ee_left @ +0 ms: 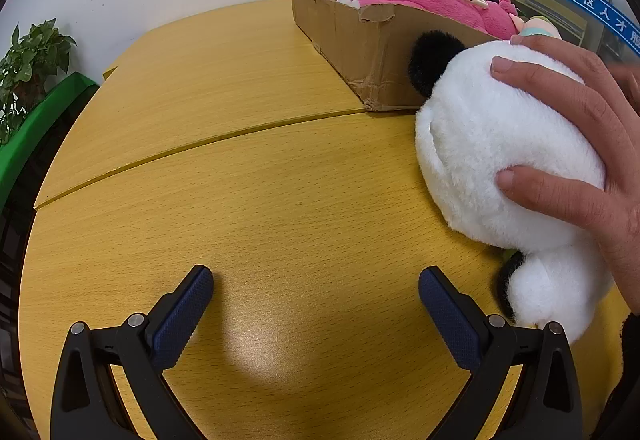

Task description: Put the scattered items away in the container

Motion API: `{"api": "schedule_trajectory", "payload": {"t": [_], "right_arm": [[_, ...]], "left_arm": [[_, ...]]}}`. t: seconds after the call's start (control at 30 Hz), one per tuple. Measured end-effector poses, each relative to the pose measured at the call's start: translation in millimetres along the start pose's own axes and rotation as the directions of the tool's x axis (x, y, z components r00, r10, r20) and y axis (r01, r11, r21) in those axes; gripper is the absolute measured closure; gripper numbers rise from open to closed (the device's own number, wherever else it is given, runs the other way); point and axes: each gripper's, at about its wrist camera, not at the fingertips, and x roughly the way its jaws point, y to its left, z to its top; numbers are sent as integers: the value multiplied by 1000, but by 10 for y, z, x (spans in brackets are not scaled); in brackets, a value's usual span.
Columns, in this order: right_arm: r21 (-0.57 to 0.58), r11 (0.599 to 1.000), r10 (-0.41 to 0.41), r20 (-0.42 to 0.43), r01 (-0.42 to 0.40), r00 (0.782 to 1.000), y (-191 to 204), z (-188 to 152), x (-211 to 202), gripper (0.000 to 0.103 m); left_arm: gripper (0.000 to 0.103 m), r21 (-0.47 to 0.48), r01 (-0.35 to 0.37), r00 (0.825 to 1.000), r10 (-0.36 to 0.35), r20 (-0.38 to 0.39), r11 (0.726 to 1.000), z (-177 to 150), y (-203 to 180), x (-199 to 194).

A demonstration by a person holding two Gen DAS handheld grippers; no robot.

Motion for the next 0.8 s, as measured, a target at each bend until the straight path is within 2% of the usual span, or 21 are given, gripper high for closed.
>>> {"api": "schedule_trajectory", "payload": {"t": [0.8], "right_arm": [[-1,1000,0,-1,0,1000,17,-3,-9,0]], "left_arm": [[0,1,0,1000,0,0,1000,-14,1,-5]]}}
